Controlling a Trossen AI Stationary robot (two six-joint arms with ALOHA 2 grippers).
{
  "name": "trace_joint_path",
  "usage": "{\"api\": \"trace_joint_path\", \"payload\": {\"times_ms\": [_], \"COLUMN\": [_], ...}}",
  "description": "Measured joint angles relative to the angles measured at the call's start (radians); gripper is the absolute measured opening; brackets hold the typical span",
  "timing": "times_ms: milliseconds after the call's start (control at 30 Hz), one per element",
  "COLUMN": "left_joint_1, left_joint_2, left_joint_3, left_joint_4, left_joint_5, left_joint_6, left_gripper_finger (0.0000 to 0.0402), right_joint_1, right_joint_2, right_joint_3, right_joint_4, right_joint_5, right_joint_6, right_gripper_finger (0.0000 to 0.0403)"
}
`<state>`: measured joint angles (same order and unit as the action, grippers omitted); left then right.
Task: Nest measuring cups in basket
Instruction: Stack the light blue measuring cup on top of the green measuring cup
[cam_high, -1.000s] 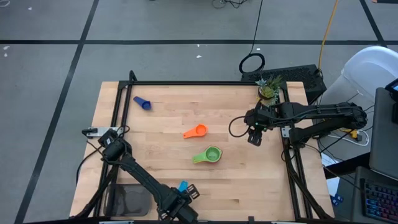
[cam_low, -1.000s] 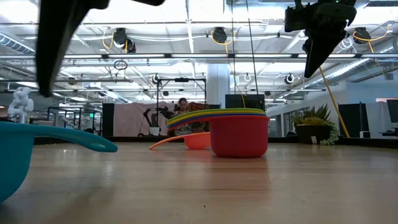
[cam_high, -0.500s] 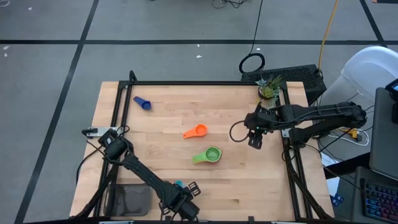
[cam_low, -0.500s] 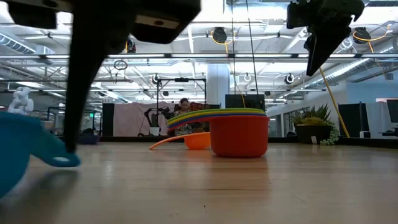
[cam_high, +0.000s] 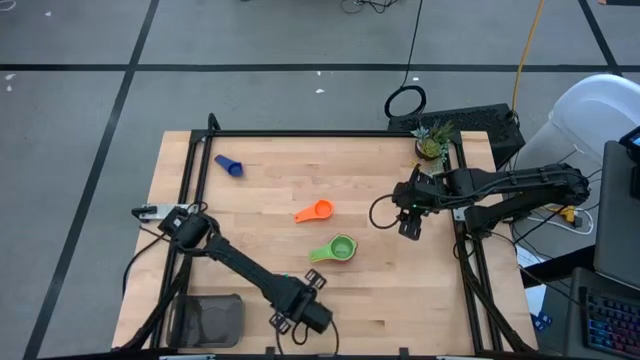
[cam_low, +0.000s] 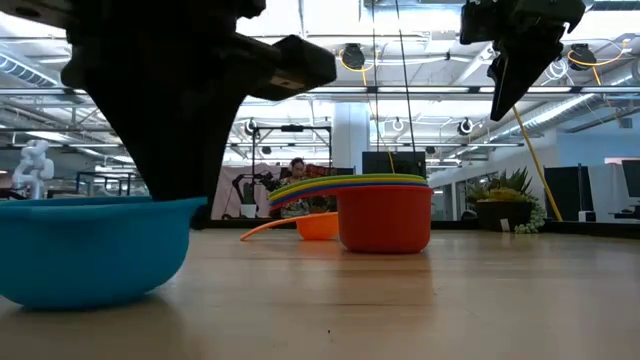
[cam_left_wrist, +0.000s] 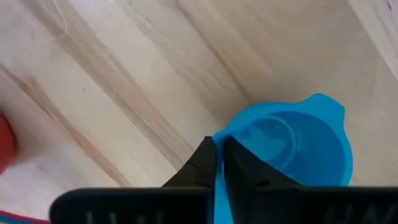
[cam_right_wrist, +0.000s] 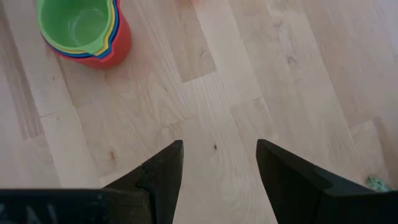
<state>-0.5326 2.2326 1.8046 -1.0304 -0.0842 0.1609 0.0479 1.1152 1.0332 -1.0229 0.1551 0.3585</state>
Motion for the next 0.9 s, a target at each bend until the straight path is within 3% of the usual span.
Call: {"api": "trace_joint_path", "payload": {"times_ms": [367,900], "left_joint_1": [0.081,0.216], "left_joint_2": [0.008,0.007], "left_joint_3": [0.107,0.375], "left_joint_4": [-0.242,-0.253], "left_joint_5": [-0.112,-0.142], "left_joint_6": [-0.199,-0.463], "left_gripper_finger": [0.0007,0.0007], "right_joint_1": [0.0,0.0], "right_joint_2": [0.0,0.0], "right_joint_3": [0.0,0.0], "right_joint_4": [0.001,0.016], "right_joint_5": [0.003,0.005], "right_joint_6": [-0.002,0.0], "right_gripper_finger": [0.0196,0.0196]}}
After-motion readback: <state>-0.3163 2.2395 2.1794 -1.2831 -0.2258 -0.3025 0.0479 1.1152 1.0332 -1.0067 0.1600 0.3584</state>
